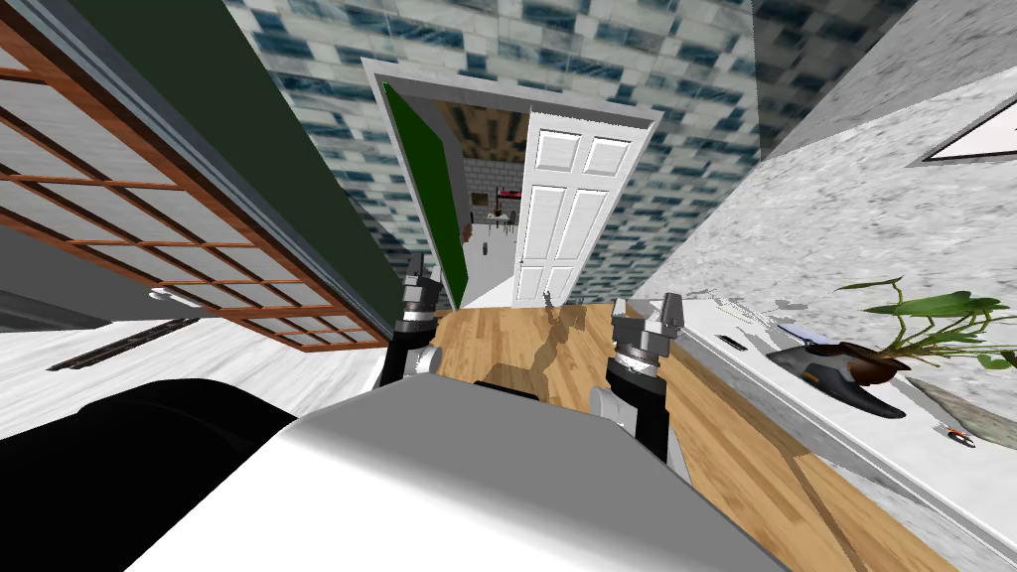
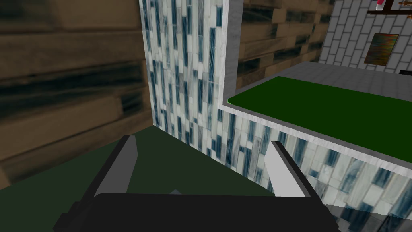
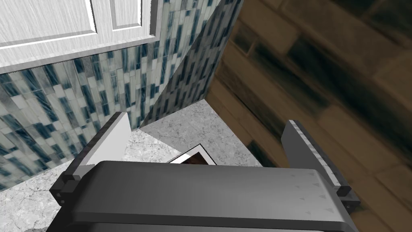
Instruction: Push the door open
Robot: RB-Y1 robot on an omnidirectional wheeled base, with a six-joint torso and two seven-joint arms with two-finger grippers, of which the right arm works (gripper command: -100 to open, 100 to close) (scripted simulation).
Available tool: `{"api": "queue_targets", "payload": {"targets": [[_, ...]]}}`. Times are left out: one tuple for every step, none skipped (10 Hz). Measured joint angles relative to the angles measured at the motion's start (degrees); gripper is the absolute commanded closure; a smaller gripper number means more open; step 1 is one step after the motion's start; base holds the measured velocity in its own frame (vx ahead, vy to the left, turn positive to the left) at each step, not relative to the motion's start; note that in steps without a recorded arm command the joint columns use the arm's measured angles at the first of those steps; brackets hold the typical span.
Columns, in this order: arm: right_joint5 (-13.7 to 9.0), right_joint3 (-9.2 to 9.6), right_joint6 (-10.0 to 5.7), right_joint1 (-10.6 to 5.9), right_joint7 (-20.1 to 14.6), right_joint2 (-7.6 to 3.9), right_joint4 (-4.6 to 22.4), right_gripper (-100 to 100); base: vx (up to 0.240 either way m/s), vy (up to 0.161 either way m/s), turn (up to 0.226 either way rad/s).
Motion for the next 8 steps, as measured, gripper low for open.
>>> {"api": "queue_targets", "payload": {"targets": [[-0.09, 0.12, 0.06, -0.38, 0.24, -0.3, 0.71, -100, 0.085, 0.003, 0.048], [-0.22, 0.11, -0.02, -0.82, 0.49, -0.61, 1.63, -100, 0.092, 0.011, 0.039], [-0.36, 0.14, -0.39, -1.13, 0.72, -0.92, 2.77, -100, 0.109, 0.004, 0.05], [-0.52, 0.21, -0.86, -1.43, 0.98, -1.23, 3.98, -100, 0.115, -0.001, 0.058], [-0.73, 0.14, -1.13, -2.2, 1.28, -1.62, 5.49, -100, 0.115, -0.001, 0.058], [-0.96, 0.23, -1.19, -2.48, 1.61, -2.0, 6.46, -100, 0.117, 0.005, 0.061], [-1.19, 0.16, -1.4, -2.87, 1.83, -2.36, 7.59, -100, 0.101, -0.001, 0.05], [-1.39, 0.02, -1.6, -3.39, 1.98, -2.68, 8.66, -100, 0.078, -0.002, 0.043]]}}
